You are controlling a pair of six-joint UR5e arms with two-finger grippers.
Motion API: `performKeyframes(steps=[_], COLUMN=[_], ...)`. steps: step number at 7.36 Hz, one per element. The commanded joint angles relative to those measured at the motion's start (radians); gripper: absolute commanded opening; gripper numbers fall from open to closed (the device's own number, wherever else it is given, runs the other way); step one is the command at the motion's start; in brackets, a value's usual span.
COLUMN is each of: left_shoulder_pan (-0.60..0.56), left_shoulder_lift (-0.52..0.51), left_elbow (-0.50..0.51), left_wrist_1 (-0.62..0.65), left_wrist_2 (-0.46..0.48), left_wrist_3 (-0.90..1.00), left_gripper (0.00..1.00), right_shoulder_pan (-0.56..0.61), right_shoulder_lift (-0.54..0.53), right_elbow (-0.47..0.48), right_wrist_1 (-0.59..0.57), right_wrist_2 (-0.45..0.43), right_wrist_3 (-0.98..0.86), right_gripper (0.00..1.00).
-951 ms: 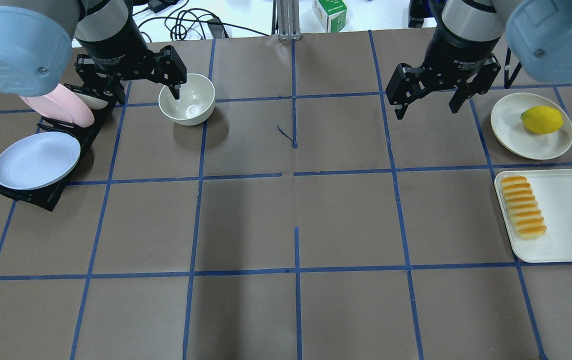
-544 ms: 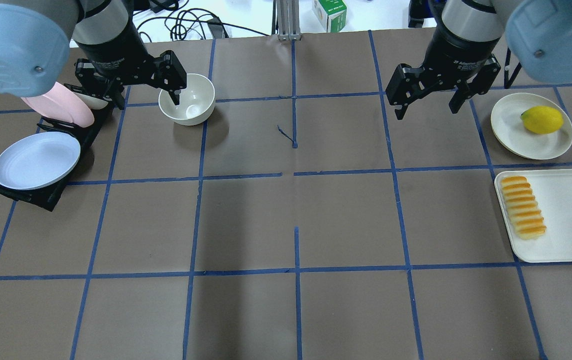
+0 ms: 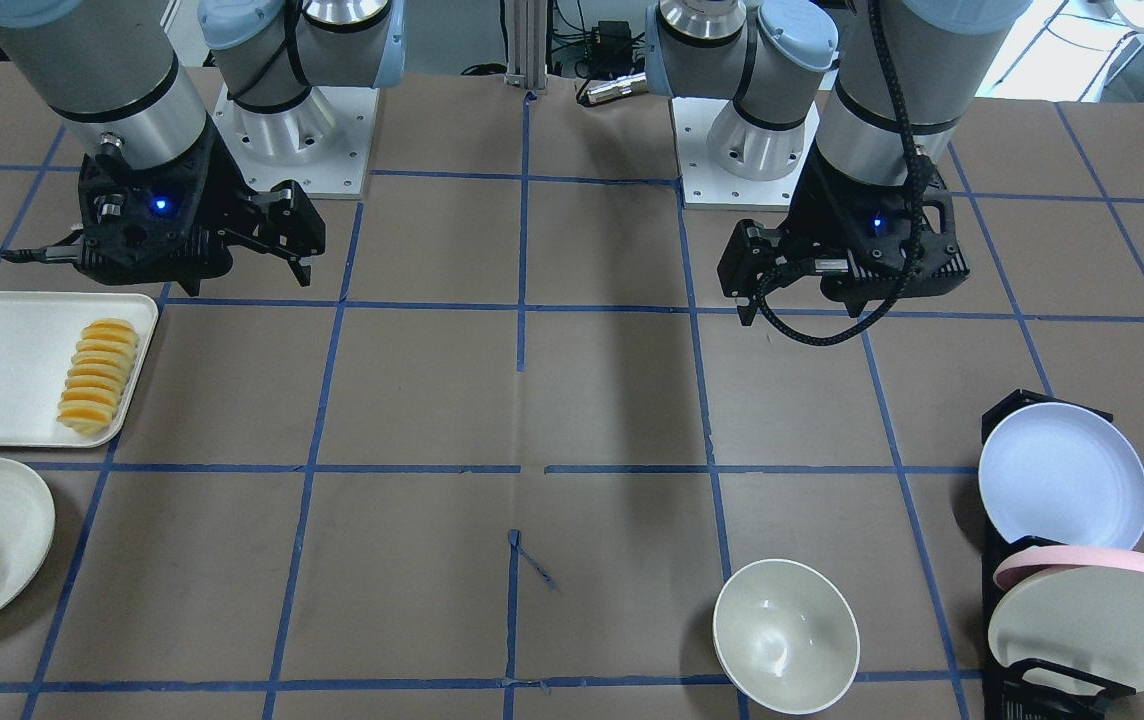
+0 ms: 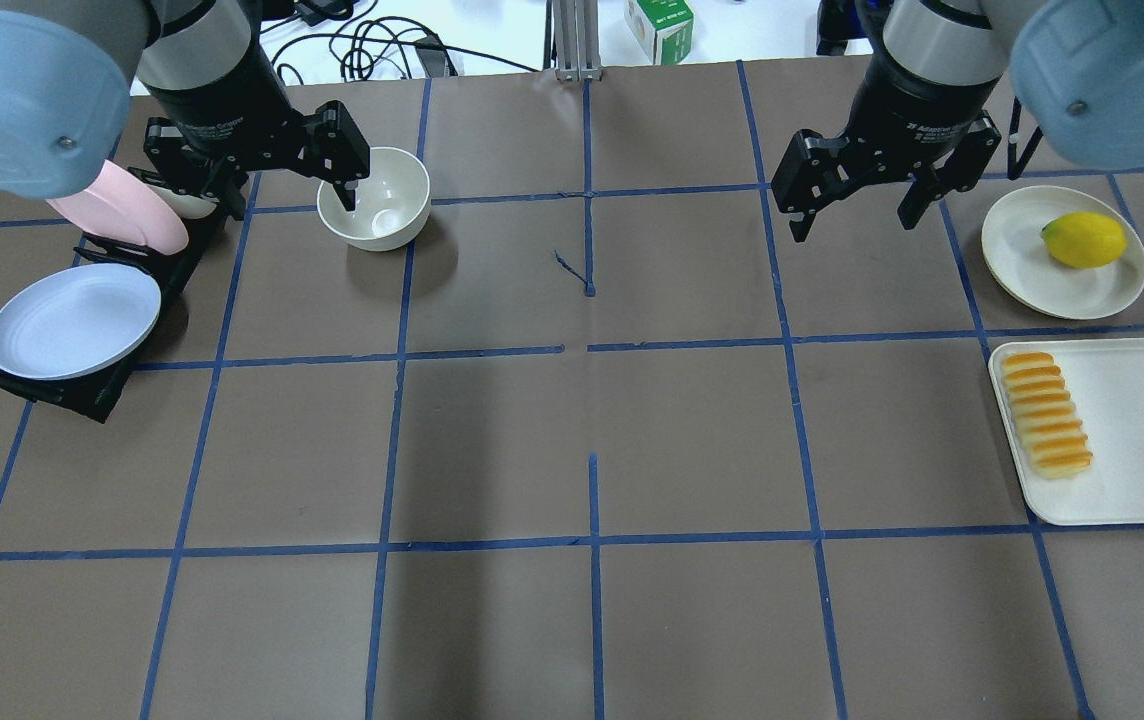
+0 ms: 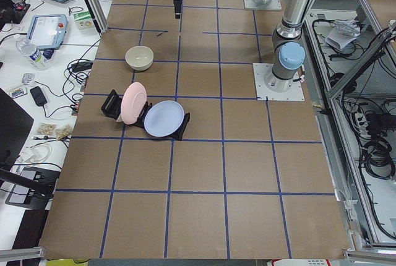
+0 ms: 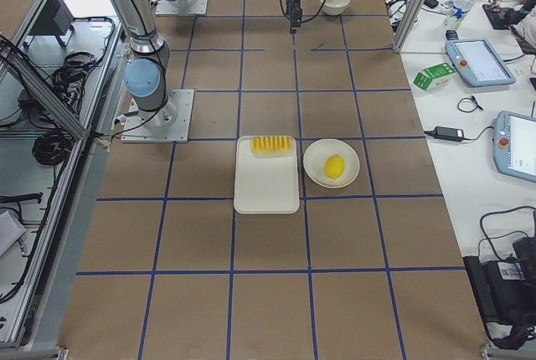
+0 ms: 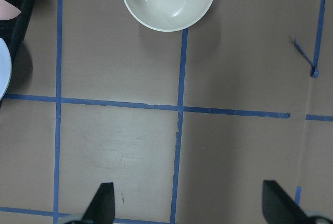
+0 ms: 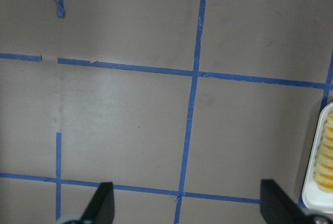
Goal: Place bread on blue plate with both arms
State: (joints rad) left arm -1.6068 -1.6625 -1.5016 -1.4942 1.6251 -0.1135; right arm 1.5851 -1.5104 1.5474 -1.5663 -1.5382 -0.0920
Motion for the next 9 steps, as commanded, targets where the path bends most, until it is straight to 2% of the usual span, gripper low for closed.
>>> performKeyframes(steps=[1, 4, 5, 6, 8, 9], left_shoulder_pan=[0.005, 0.066, 0.085, 0.117, 0.235, 0.339], left_shoulder_lift=[0.000, 0.006, 0.009, 0.013, 0.032, 0.032], left_elbow=[0.000, 0.000, 0.009, 0.006, 0.000, 0.000], left_wrist_1=[0.008, 0.000, 0.000, 0.000, -0.030, -0.024], left_wrist_2=[-0.005, -0.005, 0.010, 0.007, 0.010, 0.009], left_wrist_3=[-0.002, -0.006, 0.000, 0.000, -0.043, -0.060], left_gripper=[1.00, 1.00, 1.00, 1.00, 1.00, 1.00], right_shoulder_pan=[-0.023, -0.053, -0.078, -0.105, -0.198, -0.233], right_shoulder_lift=[0.003, 0.004, 0.015, 0.016, 0.029, 0.032], right_elbow=[0.034, 0.091, 0.108, 0.129, 0.186, 0.203], right_wrist_1=[-0.012, -0.029, -0.102, -0.119, -0.132, -0.173], right_wrist_2=[-0.016, 0.001, 0.000, 0.001, -0.011, -0.005], right_wrist_3=[-0.021, -0.003, -0.026, -0.041, -0.122, -0.138], right_gripper=[1.00, 1.00, 1.00, 1.00, 1.00, 1.00])
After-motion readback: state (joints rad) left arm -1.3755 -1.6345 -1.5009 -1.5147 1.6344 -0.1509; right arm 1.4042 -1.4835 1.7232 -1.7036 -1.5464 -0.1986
